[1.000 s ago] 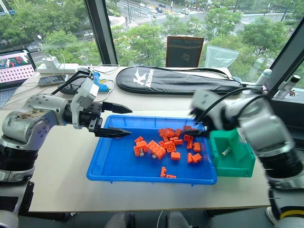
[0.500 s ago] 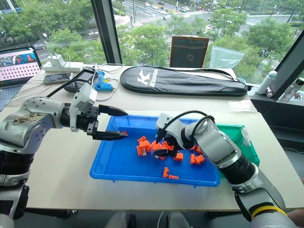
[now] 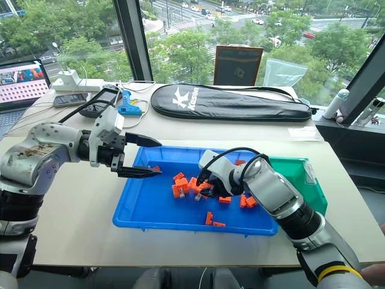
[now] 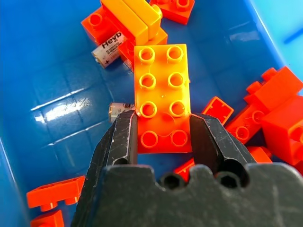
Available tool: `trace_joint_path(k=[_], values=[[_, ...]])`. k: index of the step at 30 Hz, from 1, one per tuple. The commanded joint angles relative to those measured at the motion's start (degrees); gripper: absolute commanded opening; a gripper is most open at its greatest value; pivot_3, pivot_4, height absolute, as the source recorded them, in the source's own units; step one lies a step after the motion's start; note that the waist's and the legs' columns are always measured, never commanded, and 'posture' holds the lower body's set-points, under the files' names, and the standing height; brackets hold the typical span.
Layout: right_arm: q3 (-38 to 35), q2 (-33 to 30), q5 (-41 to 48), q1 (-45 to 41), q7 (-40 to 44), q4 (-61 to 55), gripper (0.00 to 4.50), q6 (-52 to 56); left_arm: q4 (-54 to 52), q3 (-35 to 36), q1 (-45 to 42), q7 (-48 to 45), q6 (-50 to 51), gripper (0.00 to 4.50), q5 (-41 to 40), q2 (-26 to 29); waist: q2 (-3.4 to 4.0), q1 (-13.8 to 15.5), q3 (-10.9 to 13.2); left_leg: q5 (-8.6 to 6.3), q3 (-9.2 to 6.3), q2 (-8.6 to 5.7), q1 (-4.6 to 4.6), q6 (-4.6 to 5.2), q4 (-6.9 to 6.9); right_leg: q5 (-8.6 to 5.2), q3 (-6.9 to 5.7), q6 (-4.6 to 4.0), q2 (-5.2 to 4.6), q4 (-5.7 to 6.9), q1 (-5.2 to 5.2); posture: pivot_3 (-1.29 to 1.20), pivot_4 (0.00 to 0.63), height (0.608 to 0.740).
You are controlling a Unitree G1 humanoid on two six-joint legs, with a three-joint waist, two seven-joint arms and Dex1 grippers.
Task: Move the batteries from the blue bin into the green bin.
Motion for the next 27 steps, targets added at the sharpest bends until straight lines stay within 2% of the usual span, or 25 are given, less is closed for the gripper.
trace_joint_path(k=[1,5,11,12,15,19,20,27], values=[[-6.27,-3.11,2.54,-2.77,1.92,-2.07,1.35,-0.07,0.12,0.48,-1.44,-0.32,-1.5,4.5,0.29,-0.15,0.0,0.02,0.0,0.0,0.0,0.0,0.0,0.0,0.0,0.0,0.0,0.0,0.0,0.0,0.0,0.0,0.15,0.733],[-8.89,-7.33,3.33,-3.44,3.38,-0.62,1.35,-1.5,0.07,0.4,-1.48,-0.32,-1.56,4.5,0.27,-0.36,0.0,0.03,0.0,0.0,-0.01,0.0,0.0,0.0,0.0,0.0,-0.01,0.0,0.0,-0.02,0.02,0.0,0.15,0.733],[-6.49,-13.32,0.76,0.1,4.14,3.44,1.35,-5.23,0.63,0.0,-1.94,-0.32,-1.96,4.5,0.47,-0.82,-0.01,0.03,0.0,0.0,0.0,0.0,0.0,0.0,0.0,0.0,0.0,0.0,0.0,-0.04,0.02,0.0,0.15,0.733],[-5.84,-13.71,0.51,0.25,4.47,3.31,2.15,-5.68,0.71,-0.03,-1.98,-0.37,-2.0,4.5,0.48,-0.83,-0.01,0.02,0.0,0.0,0.0,0.0,0.0,0.0,0.0,0.0,0.0,0.0,-0.01,-0.04,0.02,0.0,0.15,0.733],[-5.89,-13.52,0.57,0.39,4.58,2.69,2.97,-6.07,0.37,0.09,-1.84,-0.39,-1.84,4.5,0.32,-0.68,-0.01,-0.31,0.0,0.0,0.01,0.01,0.0,0.0,0.0,0.0,0.01,0.0,0.01,-0.01,-0.01,0.0,0.15,0.733],[-6.5,-11.21,1.22,-1.04,3.93,1.52,4.33,-6.33,0.35,0.12,-1.85,-0.37,-1.72,4.5,0.36,-0.58,-0.01,-0.43,0.01,0.0,-0.01,0.04,0.01,0.0,0.0,0.0,0.02,0.0,0.03,0.0,-0.01,0.0,0.15,0.733],[-6.61,-10.61,1.43,-1.3,3.82,1.15,4.49,-6.27,0.34,0.15,-1.84,-0.38,-1.7,4.5,0.36,-0.53,-0.01,-0.42,0.01,0.0,-0.01,0.03,0.01,0.0,0.0,0.0,0.02,0.0,0.03,0.0,-0.01,0.0,0.15,0.733],[-3.77,-0.86,6.19,0.75,1.72,-5.02,4.49,0.7,-0.11,0.14,-2.1,-0.09,-1.23,4.5,0.18,-0.6,-0.01,-0.2,0.0,0.0,-0.06,0.04,-0.01,0.0,-0.01,0.0,0.0,0.0,0.05,0.0,-0.01,0.0,0.15,0.733]])
